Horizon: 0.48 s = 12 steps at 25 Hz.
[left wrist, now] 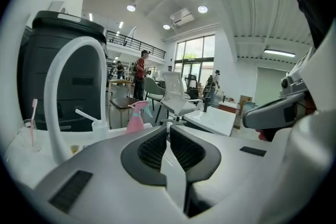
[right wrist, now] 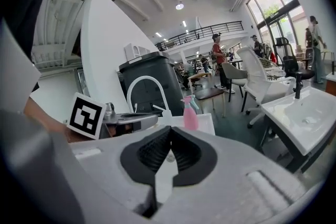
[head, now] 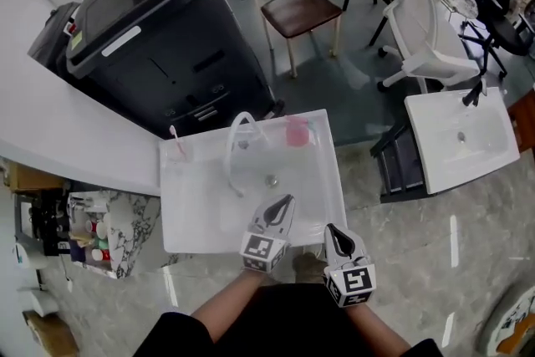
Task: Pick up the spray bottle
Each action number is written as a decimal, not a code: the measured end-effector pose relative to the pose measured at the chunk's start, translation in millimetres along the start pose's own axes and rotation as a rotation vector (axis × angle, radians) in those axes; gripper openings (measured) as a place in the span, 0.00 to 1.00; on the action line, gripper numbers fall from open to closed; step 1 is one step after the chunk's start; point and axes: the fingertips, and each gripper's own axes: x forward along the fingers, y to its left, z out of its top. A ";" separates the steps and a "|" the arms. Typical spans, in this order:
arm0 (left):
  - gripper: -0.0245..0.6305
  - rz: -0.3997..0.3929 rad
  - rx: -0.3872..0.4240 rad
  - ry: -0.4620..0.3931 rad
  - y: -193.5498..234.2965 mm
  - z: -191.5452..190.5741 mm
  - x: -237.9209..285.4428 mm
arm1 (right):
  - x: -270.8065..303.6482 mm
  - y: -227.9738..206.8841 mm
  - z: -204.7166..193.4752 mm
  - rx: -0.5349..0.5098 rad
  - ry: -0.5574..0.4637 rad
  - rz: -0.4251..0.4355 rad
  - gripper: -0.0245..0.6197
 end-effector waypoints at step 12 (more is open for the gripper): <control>0.42 0.084 -0.039 0.073 62.7 -6.9 109.8 | 53.5 -13.8 14.8 -0.007 0.018 0.102 0.04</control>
